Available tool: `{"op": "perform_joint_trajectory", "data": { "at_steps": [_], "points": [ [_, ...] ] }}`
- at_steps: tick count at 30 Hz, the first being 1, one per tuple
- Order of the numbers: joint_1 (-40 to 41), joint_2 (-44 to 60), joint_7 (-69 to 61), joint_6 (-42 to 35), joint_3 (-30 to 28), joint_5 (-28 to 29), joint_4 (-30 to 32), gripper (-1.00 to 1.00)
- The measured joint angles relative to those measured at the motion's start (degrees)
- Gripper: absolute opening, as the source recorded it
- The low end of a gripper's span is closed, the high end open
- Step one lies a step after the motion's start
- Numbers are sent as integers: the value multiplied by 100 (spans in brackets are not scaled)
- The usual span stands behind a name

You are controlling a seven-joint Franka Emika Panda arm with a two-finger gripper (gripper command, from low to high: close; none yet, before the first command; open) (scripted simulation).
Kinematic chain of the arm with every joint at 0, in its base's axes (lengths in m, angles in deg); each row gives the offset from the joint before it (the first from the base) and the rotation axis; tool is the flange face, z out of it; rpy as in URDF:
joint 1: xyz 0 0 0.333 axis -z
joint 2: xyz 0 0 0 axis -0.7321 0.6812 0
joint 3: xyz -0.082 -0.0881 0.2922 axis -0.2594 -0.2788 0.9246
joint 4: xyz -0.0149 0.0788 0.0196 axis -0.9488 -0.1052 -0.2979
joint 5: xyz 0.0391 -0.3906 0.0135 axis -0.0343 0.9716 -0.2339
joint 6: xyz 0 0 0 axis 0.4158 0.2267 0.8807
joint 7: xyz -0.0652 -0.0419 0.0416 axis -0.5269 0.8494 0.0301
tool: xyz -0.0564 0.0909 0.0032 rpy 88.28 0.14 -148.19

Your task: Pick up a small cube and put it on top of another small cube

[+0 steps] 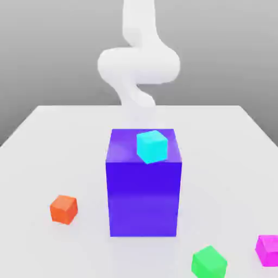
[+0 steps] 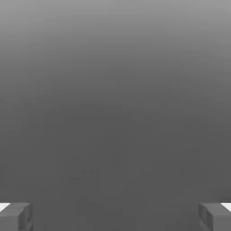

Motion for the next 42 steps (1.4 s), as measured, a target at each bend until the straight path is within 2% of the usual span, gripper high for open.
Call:
{"op": "perform_joint_trajectory", "data": {
  "at_steps": [10, 17, 24, 32, 36, 37, 42],
  "points": [
    [383, 2092, 1553, 453, 1303, 868, -70, 0],
    [300, 3568, 2736, 743, 1897, 1629, -124, 0],
    [-199, 4972, 3724, 1086, 2023, 2108, -163, 0],
    [-719, 6347, 4398, 1666, 2234, 2010, -163, 0],
    [-1159, 7181, 4812, 2236, 1760, 2480, -361, 0],
    [-1224, 7295, 4869, 2316, 1681, 2557, -391, -100],
    [-1223, 7295, 4868, 2329, 1682, 2556, -391, -100]
  ]
}}
